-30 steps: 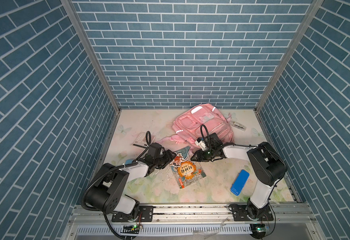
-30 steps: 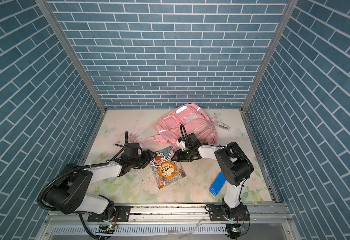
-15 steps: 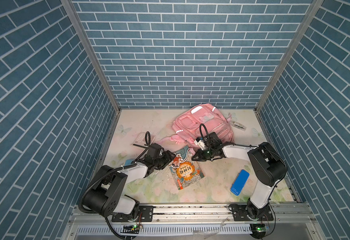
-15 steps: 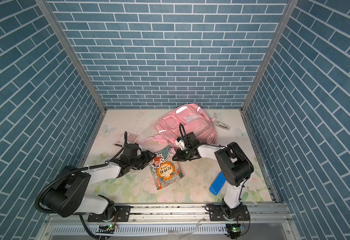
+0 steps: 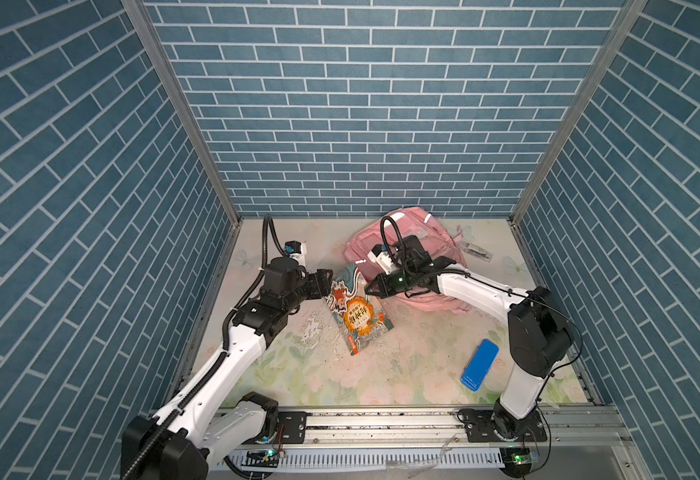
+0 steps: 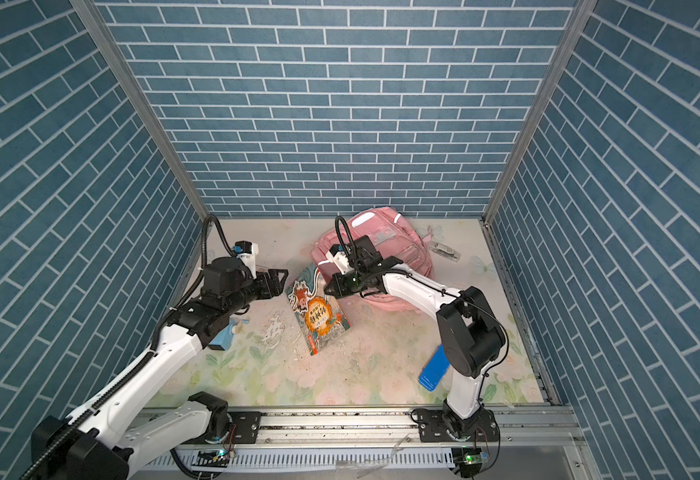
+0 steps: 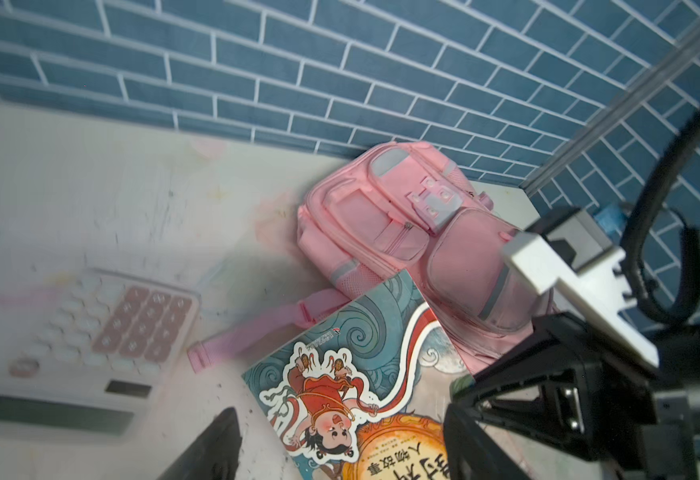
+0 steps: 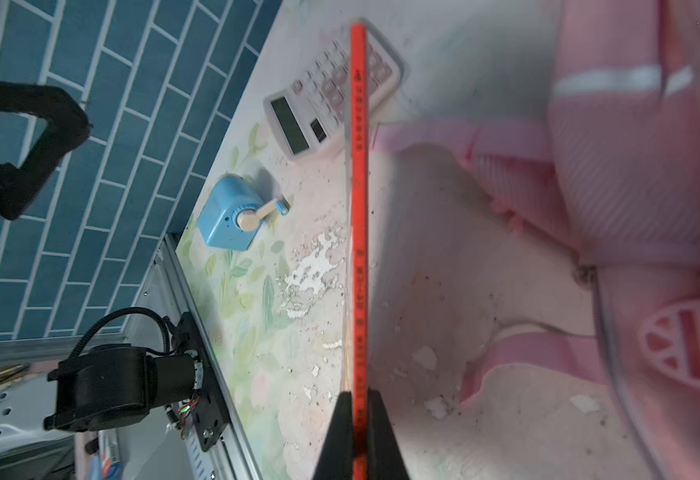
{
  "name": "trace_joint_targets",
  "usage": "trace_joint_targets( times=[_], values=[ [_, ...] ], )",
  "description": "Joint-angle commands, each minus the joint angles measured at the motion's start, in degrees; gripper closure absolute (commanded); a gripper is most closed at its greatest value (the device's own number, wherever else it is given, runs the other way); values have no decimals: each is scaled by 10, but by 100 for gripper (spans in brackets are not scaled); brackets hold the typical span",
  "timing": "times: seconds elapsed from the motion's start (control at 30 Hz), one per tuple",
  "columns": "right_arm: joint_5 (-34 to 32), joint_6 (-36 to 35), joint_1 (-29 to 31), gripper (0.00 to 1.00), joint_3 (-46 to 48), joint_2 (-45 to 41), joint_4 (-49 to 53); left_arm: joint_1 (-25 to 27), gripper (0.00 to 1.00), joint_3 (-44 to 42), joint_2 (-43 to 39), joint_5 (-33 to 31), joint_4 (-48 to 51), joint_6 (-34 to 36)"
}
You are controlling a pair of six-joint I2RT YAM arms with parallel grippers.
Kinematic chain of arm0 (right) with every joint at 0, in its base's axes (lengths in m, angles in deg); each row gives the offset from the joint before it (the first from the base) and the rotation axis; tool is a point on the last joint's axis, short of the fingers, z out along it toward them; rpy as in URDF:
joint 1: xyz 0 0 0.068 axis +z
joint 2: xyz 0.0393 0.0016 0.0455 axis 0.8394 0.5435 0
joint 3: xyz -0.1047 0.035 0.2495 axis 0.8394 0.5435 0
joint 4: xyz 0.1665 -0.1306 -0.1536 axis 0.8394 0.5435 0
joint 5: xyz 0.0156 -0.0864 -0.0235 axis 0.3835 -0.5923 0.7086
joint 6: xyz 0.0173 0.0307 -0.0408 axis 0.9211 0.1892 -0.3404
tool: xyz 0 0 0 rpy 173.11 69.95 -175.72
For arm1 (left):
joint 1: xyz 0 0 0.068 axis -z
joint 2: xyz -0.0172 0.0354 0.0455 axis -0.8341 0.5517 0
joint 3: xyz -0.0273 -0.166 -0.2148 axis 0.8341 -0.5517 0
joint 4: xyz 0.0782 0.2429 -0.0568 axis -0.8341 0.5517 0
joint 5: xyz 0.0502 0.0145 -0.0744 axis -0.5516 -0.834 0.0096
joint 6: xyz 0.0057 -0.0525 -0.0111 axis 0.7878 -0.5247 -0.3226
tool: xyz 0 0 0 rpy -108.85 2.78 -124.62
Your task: Pack the student bag
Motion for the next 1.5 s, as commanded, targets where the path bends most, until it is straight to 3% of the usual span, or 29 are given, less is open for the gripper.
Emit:
trace_joint_targets(
  times=[0.0,0.23,0.33,0.5,0.97,1.03,1.27,1.33,1.4,1.47],
  values=[
    [-82,-124,1,100,-52,-36,130,-2,23,10,-12,59,-15,156],
    [-134,-287,-4,100,-20,-150,154,15,21,51,-12,206,-18,324],
    [-133,-334,-7,100,-1,-198,157,24,14,63,-3,224,-21,355],
    [-137,-382,-8,100,15,-249,184,28,13,85,29,283,-33,370],
    [-89,-447,-8,100,17,-285,216,85,14,138,122,299,5,442],
    [-83,-453,-9,100,16,-289,212,85,19,140,131,316,8,442],
    [-67,-476,-12,100,18,-290,212,85,54,161,159,339,22,442],
    [-68,-478,-13,100,19,-292,207,86,72,162,158,345,16,441],
    [-74,-478,-16,100,22,-295,199,83,100,172,159,368,21,441],
    [-82,-476,-24,100,37,-307,178,73,100,190,164,415,34,441]
  ],
)
